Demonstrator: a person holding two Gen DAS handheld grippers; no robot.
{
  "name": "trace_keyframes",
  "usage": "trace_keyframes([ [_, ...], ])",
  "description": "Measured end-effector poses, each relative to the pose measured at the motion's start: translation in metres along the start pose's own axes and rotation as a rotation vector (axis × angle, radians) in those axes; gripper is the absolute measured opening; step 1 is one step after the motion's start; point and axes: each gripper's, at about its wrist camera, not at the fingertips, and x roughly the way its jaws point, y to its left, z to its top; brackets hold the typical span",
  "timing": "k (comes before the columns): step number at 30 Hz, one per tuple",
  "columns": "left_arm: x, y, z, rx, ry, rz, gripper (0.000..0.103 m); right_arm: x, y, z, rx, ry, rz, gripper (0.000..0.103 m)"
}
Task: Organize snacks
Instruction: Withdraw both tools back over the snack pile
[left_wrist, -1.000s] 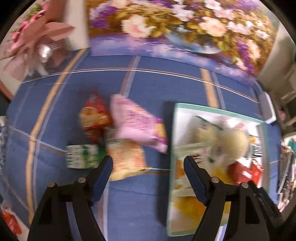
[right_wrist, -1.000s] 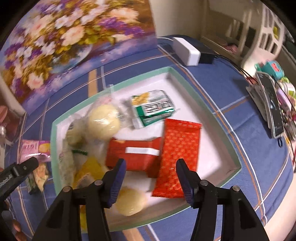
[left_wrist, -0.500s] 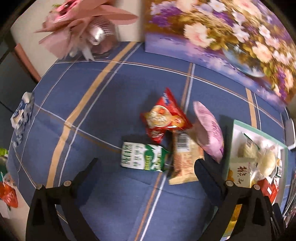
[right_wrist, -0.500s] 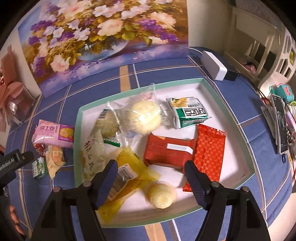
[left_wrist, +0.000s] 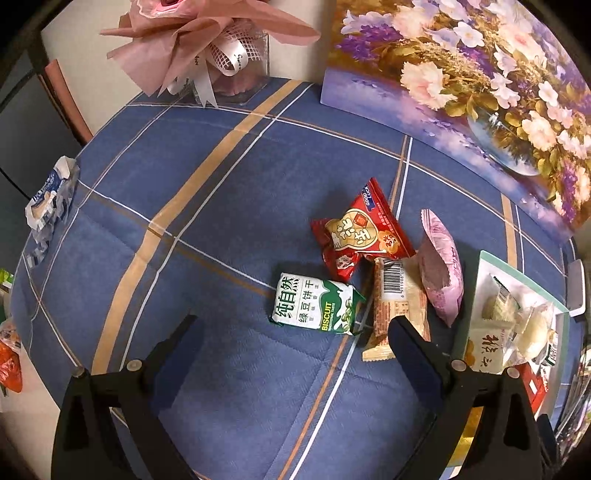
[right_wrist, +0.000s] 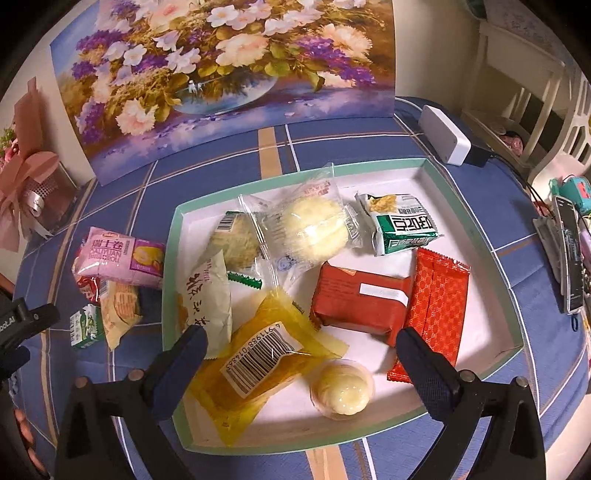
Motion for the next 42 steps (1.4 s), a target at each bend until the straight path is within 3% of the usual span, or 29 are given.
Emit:
trace_keyframes([
  [15, -0.003, 0.011, 0.011, 0.017, -0.008, -0.051, 0.100, -0.032, 0.025, 0.008, 0.002, -0.132, 0.016, 0.103],
  [24, 0.000, 0.025, 0.020, -0.020, 0.001, -0.067, 0.100, -0.027, 0.061, 0.013, -0.048, -0.115, 0.016, 0.103],
  [35, 0.014, 0.041, 0.030, -0.074, 0.038, -0.089, 0.100, -0.012, 0.108, 0.025, -0.051, -0.091, 0.115, 0.103],
  [42, 0.030, 0.058, 0.037, -0.134, 0.068, -0.077, 0.100, 0.008, 0.122, 0.030, -0.068, -0.051, 0.116, 0.103],
])
